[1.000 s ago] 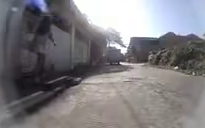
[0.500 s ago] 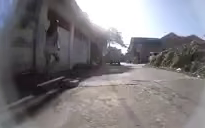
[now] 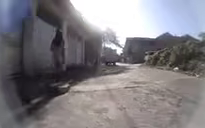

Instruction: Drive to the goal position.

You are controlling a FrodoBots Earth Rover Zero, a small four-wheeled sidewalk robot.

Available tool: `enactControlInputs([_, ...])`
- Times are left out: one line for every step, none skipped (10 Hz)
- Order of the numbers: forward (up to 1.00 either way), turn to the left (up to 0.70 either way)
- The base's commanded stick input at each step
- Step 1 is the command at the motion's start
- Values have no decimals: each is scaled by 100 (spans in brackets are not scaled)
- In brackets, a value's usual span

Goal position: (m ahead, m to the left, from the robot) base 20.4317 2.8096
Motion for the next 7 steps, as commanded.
enactControlInputs([70,-35])
enactControlInputs([70,-29])
enactControlInputs([70,-5])
enactControlInputs([70,-3])
enactControlInputs([70,-3])
enactControlInputs([70,-3])
enactControlInputs([70,-3])
